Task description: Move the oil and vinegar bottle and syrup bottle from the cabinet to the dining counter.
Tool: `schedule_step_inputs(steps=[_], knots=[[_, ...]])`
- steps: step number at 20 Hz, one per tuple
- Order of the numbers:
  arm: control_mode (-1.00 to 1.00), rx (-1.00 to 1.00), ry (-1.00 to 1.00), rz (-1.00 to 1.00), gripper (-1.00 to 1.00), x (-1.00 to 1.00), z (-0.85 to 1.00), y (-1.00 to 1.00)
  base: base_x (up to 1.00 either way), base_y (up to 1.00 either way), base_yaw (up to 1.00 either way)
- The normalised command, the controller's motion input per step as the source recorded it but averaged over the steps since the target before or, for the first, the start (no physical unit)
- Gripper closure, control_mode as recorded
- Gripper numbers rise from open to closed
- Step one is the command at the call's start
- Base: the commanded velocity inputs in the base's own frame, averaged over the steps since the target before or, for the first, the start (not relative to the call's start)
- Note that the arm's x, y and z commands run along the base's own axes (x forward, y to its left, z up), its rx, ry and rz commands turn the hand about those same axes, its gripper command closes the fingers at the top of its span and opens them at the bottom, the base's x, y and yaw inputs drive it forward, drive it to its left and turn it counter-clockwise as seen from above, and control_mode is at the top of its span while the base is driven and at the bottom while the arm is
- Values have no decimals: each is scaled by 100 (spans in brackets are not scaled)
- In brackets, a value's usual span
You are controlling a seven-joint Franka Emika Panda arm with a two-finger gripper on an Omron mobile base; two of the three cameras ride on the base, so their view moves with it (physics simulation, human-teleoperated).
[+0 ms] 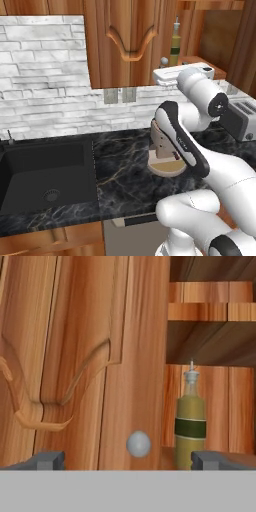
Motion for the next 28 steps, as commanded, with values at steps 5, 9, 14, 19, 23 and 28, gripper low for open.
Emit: schedule_step_inputs(steps=[5, 9, 14, 19, 23, 28], knots=[[-100, 0, 0, 0, -100, 27, 0, 0, 0, 0, 0], [-100, 1, 0, 0, -100, 24, 0, 0, 0, 0, 0], [-100, 1, 0, 0, -100, 24, 0, 0, 0, 0, 0], [-100, 0, 0, 0, -100, 23, -1, 0, 0, 0, 0], [-100, 0, -1, 0, -100, 21, -1, 0, 0, 0, 0], [-100, 1, -2, 0, -100, 18, -2, -1, 0, 0, 0]])
